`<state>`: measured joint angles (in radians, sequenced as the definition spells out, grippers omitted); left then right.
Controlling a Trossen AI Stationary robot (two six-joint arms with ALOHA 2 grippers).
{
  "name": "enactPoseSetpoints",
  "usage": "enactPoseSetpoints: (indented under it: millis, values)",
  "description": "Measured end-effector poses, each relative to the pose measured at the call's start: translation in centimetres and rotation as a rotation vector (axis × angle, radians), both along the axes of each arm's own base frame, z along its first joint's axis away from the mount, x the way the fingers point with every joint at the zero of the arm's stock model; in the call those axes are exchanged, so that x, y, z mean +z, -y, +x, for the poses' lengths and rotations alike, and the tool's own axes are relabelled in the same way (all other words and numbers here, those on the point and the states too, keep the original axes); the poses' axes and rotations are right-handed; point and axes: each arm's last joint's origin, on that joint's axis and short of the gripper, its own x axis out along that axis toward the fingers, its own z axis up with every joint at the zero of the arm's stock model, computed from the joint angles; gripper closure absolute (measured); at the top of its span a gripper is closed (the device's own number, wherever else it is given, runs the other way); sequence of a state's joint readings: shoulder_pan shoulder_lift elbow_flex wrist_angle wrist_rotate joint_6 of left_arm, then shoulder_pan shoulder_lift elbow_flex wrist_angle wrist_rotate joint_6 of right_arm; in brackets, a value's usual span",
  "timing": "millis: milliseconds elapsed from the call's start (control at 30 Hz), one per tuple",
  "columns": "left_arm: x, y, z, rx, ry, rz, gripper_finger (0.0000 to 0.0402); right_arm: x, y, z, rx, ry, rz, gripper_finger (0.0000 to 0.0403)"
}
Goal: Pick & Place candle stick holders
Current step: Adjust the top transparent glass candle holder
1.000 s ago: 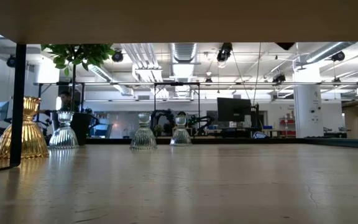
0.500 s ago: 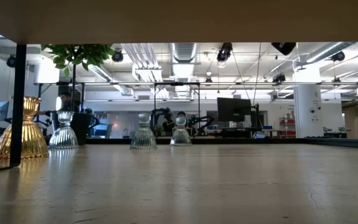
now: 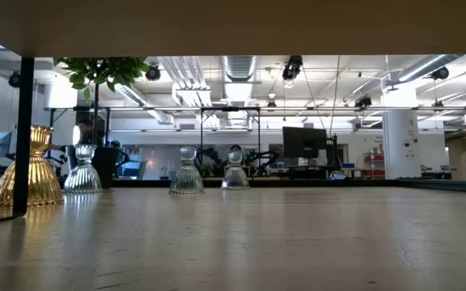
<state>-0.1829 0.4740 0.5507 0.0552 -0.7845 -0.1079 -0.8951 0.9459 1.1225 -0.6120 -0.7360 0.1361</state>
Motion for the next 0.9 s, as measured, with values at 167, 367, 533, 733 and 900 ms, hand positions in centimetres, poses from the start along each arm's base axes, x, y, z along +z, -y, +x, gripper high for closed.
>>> enactPoseSetpoints:
  millis: [167, 367, 533, 733, 900]
  values:
    - [-0.4, 0.1, 0.1, -0.056, -0.049, 0.027, 0.0248, 0.9, 0.2, -0.1, -0.125, 0.048, -0.01, 0.0395]
    - [-1.9, 0.0, -0.1, -0.045, -0.285, -0.022, 0.0248, 0.6, 0.5, 0.0, -0.197, 0.035, 0.034, 0.0395]
    - [-1.2, -0.3, -1.0, 0.076, -0.438, -0.263, 0.025, 0.2, 0.7, 0.7, -0.198, 0.015, 0.048, 0.0395]
    - [0.8, 0.0, 0.5, 0.111, -0.683, -0.411, 0.0262, -0.7, 1.7, 2.0, -0.182, -0.002, 0.049, 0.0395]
    - [0.7, -0.1, 2.6, 0.117, -1.105, -0.406, 0.0271, -1.7, 2.7, 2.9, -0.162, -0.036, 0.075, 0.0395]
